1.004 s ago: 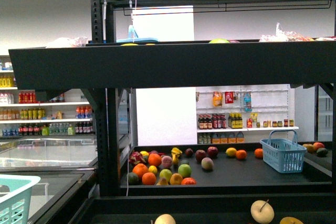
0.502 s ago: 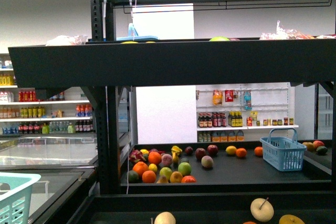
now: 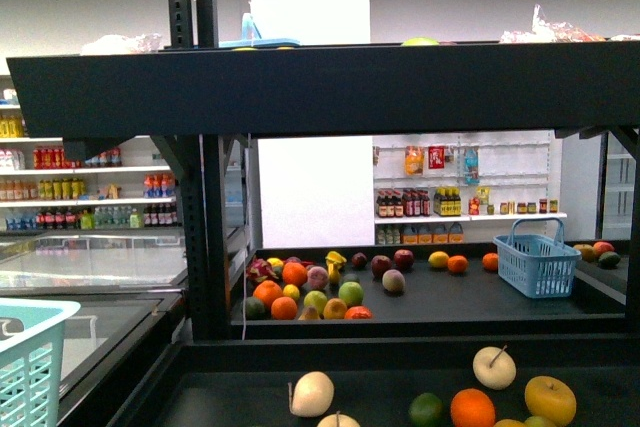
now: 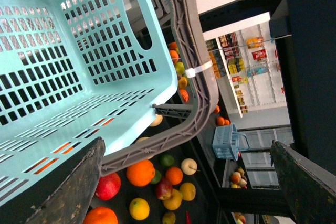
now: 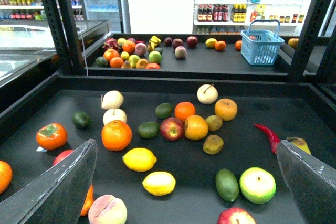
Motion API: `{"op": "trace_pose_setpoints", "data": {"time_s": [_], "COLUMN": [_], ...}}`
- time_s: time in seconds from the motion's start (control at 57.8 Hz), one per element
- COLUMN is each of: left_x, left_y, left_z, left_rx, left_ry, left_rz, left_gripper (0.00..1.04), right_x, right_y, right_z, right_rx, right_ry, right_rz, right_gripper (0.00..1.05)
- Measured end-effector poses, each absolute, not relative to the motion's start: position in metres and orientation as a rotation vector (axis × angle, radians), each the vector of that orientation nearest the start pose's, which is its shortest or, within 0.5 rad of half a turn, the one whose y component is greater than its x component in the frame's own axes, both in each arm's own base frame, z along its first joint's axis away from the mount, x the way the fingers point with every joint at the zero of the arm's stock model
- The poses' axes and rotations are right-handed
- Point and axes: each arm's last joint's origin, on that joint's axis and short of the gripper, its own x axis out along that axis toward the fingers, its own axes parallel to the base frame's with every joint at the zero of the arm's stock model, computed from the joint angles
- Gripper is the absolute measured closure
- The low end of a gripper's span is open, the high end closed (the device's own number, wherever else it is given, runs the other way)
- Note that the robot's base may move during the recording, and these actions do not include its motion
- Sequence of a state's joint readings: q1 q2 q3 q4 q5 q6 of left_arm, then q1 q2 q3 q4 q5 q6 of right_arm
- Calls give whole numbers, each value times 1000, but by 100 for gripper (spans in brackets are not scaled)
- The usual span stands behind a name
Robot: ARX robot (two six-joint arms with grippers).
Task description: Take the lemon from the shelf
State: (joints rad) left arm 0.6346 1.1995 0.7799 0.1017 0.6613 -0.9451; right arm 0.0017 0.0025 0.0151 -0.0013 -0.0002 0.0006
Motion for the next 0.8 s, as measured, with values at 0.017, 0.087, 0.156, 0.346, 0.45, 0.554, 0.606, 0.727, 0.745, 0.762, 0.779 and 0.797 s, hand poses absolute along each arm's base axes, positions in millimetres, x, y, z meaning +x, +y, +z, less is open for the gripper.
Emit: {"op": "trace_pose_setpoints", "data": {"time_s": [0.017,0.087,0.156,0.346,0.45,0.554,0.606,0.727,0.745,0.762,0.779,0.797], "left_x": [223,242,253,281,292,302,306,313,314,315,316,318], "left_y": [141,151,157,167,172,177,180,184,185,185,185,185], "left_z": [276,274,275,286,287,285,283,278,277,276,275,274], "left_rx": [-1135,-1158,-1171,-1191,-1224,-1257,-1274,-1294,-1296,-1299,-1300,-1301], "left_ry": [256,276,269,226,213,219,223,229,231,231,232,233], "left_rz": [97,99,92,26,12,12,18,26,26,26,26,24], "left_gripper": [8,8,8,8,8,8,8,8,8,8,8,8], "right_x": [97,97,97,97,97,97,97,97,97,97,97,97], "right_y": [0,0,0,0,0,0,0,0,0,0,0,0], "right_z": [168,168,168,168,168,168,168,168,168,168,168,168], "right_rx": [1,1,1,1,1,1,1,1,1,1,1,1], "right_ry": [-11,-11,-11,-11,-11,-11,-11,-11,-11,-11,-11,-11], "right_rz": [2,2,2,2,2,2,2,2,2,2,2,2], "right_gripper": [2,2,2,2,2,2,2,2,2,2,2,2]}}
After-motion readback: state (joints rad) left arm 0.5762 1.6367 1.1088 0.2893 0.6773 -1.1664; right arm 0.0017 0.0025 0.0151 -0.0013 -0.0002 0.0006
